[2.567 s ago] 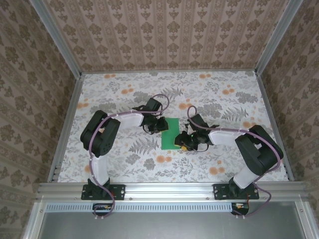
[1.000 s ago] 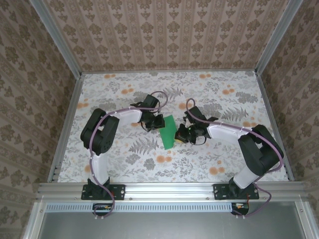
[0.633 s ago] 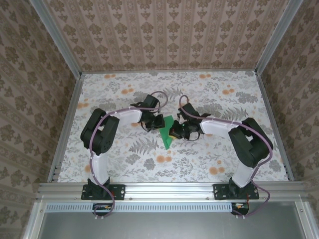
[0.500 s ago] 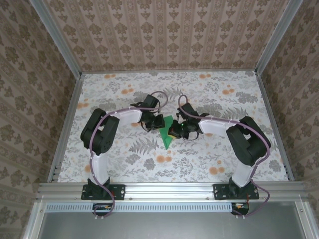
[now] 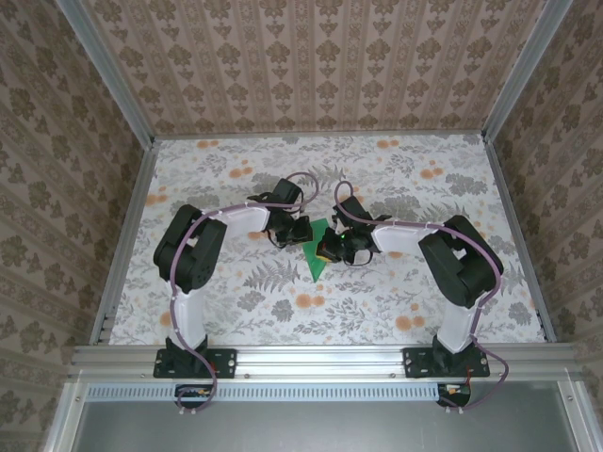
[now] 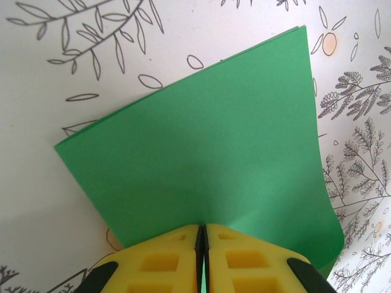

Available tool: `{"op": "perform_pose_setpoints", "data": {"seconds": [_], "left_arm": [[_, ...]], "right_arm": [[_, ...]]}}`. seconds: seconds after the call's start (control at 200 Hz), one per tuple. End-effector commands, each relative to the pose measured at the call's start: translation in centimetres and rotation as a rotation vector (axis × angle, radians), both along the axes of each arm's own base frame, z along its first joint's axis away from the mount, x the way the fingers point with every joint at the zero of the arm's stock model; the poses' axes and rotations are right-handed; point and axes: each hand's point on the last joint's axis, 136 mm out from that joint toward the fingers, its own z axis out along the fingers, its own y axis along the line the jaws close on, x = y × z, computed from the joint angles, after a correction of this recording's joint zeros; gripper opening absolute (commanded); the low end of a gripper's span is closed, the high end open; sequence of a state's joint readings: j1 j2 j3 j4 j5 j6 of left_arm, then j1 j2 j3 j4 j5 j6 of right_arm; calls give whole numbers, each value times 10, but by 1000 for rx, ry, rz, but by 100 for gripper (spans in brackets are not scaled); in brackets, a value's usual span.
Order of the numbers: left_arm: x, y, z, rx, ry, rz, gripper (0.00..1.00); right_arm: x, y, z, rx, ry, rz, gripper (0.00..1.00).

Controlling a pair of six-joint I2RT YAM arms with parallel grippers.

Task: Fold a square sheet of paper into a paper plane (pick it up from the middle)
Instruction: Third fold the triangle at the center of the table.

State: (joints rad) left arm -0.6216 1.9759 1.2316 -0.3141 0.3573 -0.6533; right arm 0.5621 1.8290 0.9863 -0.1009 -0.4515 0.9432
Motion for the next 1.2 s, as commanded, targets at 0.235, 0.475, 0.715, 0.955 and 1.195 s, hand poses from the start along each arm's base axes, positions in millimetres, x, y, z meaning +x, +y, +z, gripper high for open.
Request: {"op": "perform_pose_setpoints", "data": {"seconds": [0.235,0.475,0.715,0.955,1.195], "left_arm": [[-13,7,-21,67,44,-28,13],[-14,6,-22,65,49,-32,13],[-15,5,-23,64,54,-36,13],[-15,5,-23,62,55,-38,13],[-16,4,-23,63,54,-42,13]], "right_arm": [[5,3,-7,-12,-8,5,3],[7,8,-7,8,-18,27,3],[8,11,-6,17,-28,46,3],[7,12,-9,11,-22,58,4],[7,11,-11,-1,-20,65,4]]}}
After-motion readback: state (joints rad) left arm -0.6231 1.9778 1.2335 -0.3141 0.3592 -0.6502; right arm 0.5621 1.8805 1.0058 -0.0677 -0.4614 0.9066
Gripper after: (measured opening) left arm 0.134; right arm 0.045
